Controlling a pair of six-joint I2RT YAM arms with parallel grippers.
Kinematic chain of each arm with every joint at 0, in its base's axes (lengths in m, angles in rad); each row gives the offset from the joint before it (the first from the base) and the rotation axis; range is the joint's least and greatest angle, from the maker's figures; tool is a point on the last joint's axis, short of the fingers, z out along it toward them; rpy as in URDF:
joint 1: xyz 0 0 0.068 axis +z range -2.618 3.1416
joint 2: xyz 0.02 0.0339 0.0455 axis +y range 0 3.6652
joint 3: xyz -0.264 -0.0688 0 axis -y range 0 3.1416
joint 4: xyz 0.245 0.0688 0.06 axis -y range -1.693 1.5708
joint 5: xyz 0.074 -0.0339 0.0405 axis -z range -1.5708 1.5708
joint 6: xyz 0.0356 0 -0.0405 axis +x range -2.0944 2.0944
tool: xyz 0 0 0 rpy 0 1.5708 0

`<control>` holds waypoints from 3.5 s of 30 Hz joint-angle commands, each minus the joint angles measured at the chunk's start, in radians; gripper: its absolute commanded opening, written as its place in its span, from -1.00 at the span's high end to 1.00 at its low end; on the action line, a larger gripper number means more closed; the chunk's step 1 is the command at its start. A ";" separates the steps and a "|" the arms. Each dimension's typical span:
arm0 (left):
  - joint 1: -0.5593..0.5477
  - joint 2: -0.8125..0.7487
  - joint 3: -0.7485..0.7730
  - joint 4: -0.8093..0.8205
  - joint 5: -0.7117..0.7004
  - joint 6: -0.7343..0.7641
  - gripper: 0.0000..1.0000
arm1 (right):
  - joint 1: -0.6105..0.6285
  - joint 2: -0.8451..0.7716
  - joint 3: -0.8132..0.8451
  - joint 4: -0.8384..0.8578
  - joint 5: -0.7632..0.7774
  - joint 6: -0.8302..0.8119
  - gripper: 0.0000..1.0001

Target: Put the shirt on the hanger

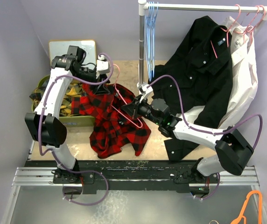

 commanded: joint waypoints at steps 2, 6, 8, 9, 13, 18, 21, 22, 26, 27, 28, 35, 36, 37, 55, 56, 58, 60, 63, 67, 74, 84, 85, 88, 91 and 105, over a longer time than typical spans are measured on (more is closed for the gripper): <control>0.003 0.032 -0.005 -0.015 0.086 0.052 -0.26 | -0.006 -0.019 0.028 0.032 -0.010 -0.015 1.00; 0.003 0.051 -0.020 -0.029 0.105 0.062 -0.12 | -0.006 -0.026 0.028 0.033 -0.010 -0.018 1.00; 0.003 0.059 -0.021 -0.038 0.110 0.065 0.07 | -0.006 -0.023 0.035 0.023 -0.012 -0.025 1.00; 0.003 0.060 -0.020 -0.043 0.116 0.065 0.20 | -0.007 -0.021 0.035 0.021 -0.012 -0.026 1.00; 0.001 0.033 -0.022 -0.046 0.141 0.053 1.00 | -0.007 -0.030 0.027 0.025 -0.008 -0.026 1.00; 0.000 -0.061 -0.050 0.035 0.146 -0.047 1.00 | -0.007 -0.077 0.023 0.010 -0.003 -0.025 1.00; 0.000 -0.137 -0.087 0.108 0.134 -0.124 1.00 | -0.007 -0.108 0.042 -0.033 -0.010 -0.028 1.00; 0.000 -0.163 -0.099 0.121 0.135 -0.136 1.00 | -0.006 -0.120 0.048 -0.051 -0.010 -0.030 1.00; 0.000 -0.243 -0.129 0.161 0.146 -0.207 1.00 | -0.010 -0.177 0.064 -0.101 -0.022 -0.035 0.85; 0.000 -0.254 -0.128 0.156 0.148 -0.222 1.00 | -0.012 -0.191 0.069 -0.115 -0.031 -0.036 0.82; 0.000 -0.262 -0.122 0.145 0.147 -0.229 1.00 | -0.014 -0.204 0.074 -0.128 -0.041 -0.036 0.72; 0.000 -0.365 -0.178 0.184 0.038 -0.338 1.00 | -0.035 -0.324 0.069 -0.251 0.011 -0.034 -0.49; 0.000 -0.377 -0.182 0.188 0.017 -0.348 1.00 | -0.039 -0.348 0.061 -0.268 0.036 -0.038 -0.59; 0.000 -0.390 -0.185 0.188 0.000 -0.355 1.00 | -0.043 -0.370 0.052 -0.288 0.058 -0.041 -0.68; 0.000 -0.485 -0.136 0.155 -0.117 -0.425 1.00 | -0.118 -0.697 -0.228 -0.425 0.150 0.065 -0.68; 0.000 -0.487 -0.138 0.154 -0.122 -0.424 1.00 | -0.119 -0.672 -0.231 -0.399 0.125 0.072 -0.62; 0.000 -0.487 -0.141 0.155 -0.126 -0.423 1.00 | -0.119 -0.626 -0.231 -0.345 0.087 0.072 -0.52; 0.000 -0.487 -0.144 0.156 -0.126 -0.422 1.00 | -0.118 -0.580 -0.210 -0.298 0.078 0.047 -0.49; 0.000 -0.484 -0.146 0.157 -0.123 -0.420 1.00 | -0.118 -0.508 -0.191 -0.243 0.041 0.047 -0.48; 0.000 -0.483 -0.150 0.161 -0.125 -0.416 1.00 | -0.119 -0.436 -0.196 -0.153 0.019 0.064 -0.43; 0.000 -0.478 -0.163 0.173 -0.143 -0.416 1.00 | -0.119 -0.359 -0.210 -0.028 -0.027 0.101 0.74; 0.000 -0.436 -0.052 0.008 -0.224 -0.223 1.00 | -0.143 -0.473 -0.238 -0.152 0.172 0.063 1.00; 0.000 -0.428 -0.033 -0.019 -0.229 -0.198 1.00 | -0.152 -0.488 -0.239 -0.176 0.187 0.058 1.00; 0.000 -0.415 0.003 -0.059 -0.248 -0.155 1.00 | -0.184 -0.523 -0.242 -0.214 0.201 0.043 1.00; 0.000 -0.407 0.017 -0.084 -0.269 -0.120 1.00 | -0.210 -0.551 -0.237 -0.243 0.206 0.029 1.00; -0.034 -0.391 -0.140 0.185 -0.507 -0.260 1.00 | -0.221 -0.576 0.040 -0.598 0.091 0.024 1.00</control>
